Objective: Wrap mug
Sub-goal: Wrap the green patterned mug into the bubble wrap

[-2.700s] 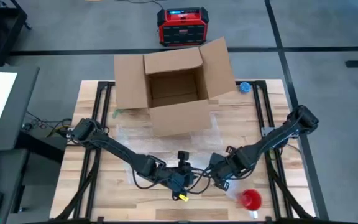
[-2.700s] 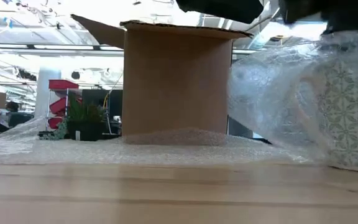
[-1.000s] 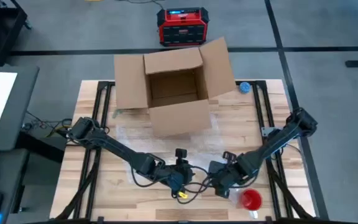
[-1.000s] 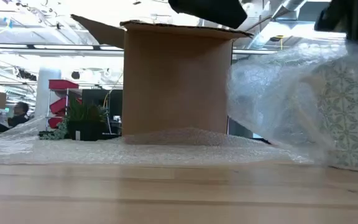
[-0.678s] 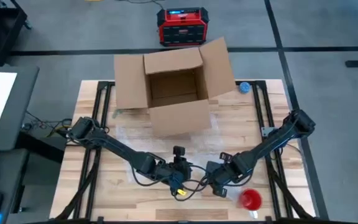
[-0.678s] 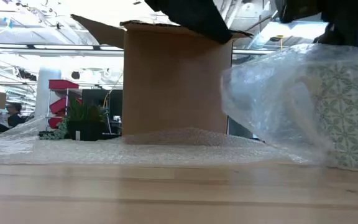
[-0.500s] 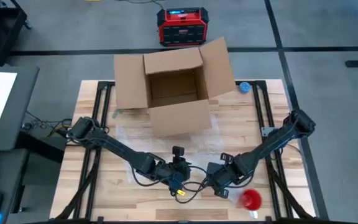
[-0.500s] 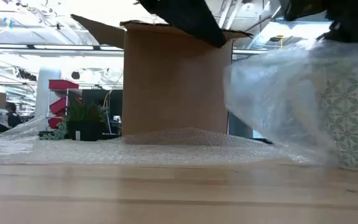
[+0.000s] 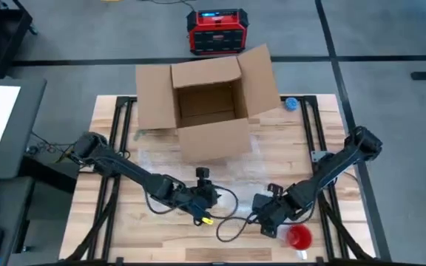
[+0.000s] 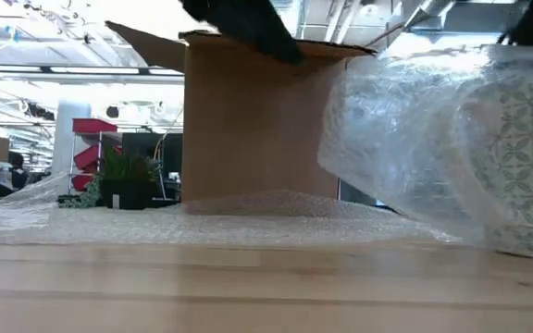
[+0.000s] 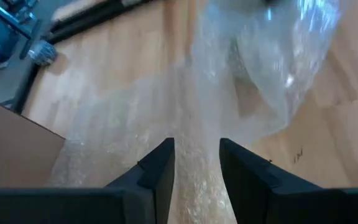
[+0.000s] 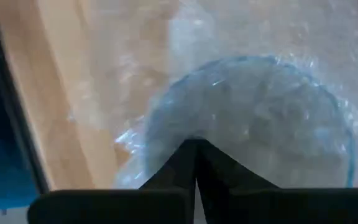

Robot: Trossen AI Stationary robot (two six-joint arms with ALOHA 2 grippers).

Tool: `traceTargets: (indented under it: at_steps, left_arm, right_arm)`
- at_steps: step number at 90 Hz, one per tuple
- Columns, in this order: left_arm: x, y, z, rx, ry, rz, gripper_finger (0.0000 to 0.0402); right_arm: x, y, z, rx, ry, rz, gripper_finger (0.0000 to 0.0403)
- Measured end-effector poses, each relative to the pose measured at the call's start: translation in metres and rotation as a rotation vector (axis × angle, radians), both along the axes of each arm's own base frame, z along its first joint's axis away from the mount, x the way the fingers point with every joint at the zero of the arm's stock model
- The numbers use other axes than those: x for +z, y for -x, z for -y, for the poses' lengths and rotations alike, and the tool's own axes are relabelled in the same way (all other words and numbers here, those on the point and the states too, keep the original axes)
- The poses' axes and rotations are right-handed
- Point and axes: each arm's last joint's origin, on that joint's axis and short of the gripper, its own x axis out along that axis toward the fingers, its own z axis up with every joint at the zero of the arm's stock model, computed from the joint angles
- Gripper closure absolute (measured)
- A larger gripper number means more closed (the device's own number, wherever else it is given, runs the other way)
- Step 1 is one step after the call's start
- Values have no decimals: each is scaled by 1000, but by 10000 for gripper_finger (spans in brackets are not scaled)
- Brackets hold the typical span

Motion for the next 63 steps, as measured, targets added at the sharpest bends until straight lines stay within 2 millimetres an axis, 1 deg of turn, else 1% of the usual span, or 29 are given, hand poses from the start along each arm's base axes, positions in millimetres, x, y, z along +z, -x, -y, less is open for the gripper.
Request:
traceTargets:
  at_steps: [12, 20, 27, 36, 42, 49, 56, 63]
  left_arm:
    - [9, 16, -8, 5, 37, 61, 295]
    - [9, 26, -12, 9, 63, 103, 295]
    - [6, 33, -15, 11, 74, 118, 295]
    - [2, 38, -17, 15, 93, 142, 295]
    - [2, 38, -17, 19, 100, 144, 295]
    - [2, 38, -17, 19, 101, 146, 295]
    - [2, 38, -17, 18, 102, 149, 295]
    - [2, 38, -17, 17, 101, 148, 295]
  right_arm:
    - [-5, -2, 8, -12, 10, -18, 403]
    - [-2, -4, 12, -5, 15, -29, 403]
    - [8, -4, 14, 3, 24, -39, 403]
    - [29, -6, 13, 4, 28, -42, 403]
    - [42, -7, 12, 0, 28, -44, 403]
    - [56, -11, 10, -8, 13, -5, 403]
    - [65, -14, 9, -8, 35, 47, 403]
    - [65, -17, 9, -13, 39, 81, 403]
